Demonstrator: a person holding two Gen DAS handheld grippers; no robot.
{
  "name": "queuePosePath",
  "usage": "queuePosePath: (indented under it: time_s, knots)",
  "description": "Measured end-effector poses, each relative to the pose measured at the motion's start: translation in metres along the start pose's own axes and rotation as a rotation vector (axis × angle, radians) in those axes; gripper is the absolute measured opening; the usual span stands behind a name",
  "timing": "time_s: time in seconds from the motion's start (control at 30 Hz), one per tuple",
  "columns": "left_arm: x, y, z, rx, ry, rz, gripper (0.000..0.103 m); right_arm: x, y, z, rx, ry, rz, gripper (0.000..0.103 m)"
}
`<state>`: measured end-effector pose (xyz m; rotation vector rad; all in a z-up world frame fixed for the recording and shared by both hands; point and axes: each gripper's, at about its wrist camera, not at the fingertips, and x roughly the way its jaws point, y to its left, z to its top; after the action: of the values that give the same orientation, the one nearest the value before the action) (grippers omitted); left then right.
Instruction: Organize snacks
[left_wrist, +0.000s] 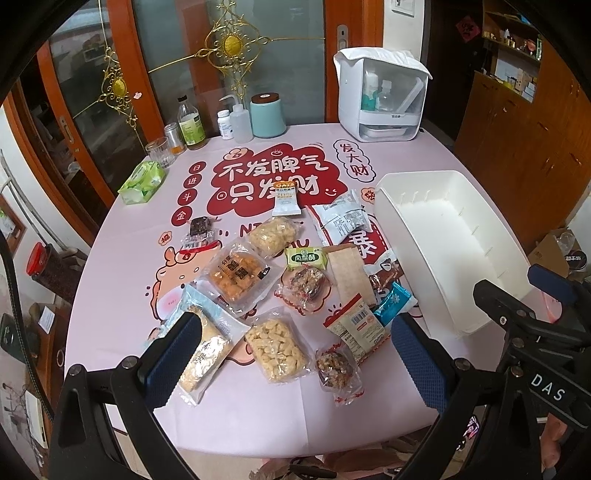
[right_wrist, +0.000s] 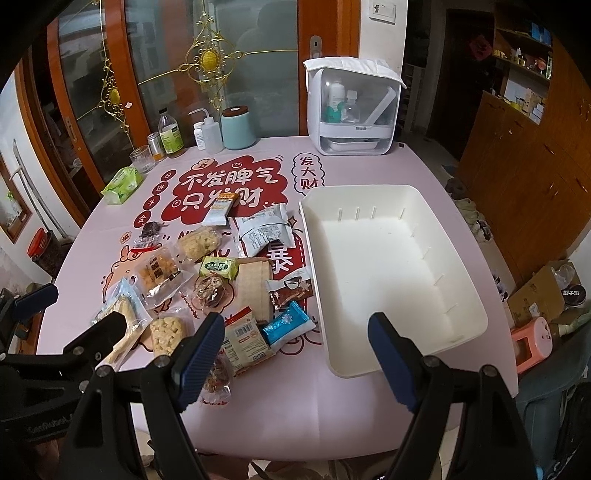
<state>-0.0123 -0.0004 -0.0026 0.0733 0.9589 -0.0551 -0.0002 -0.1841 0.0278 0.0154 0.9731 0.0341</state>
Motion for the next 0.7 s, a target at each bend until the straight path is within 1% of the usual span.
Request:
queuePosePath:
  time_s: [0.37, 0.57, 0.7]
  knots:
    - [-0.002, 0.003, -0.002, 0.0, -0.001, 0.002, 0.102, -0.002, 0.006, 0.0, 0.004, -0.007, 0.01, 0.081]
    - [-0.005, 0.012, -0.005, 0.0, -0.004, 0.002, 0.102, -0.003, 0.009, 0.0, 0.005, -0.011, 0.014, 0.081]
    - [-0.004, 0.01, -0.004, -0.002, -0.005, 0.003, 0.102, -0.003, 0.01, 0.0, 0.005, -0.01, 0.014, 0.081]
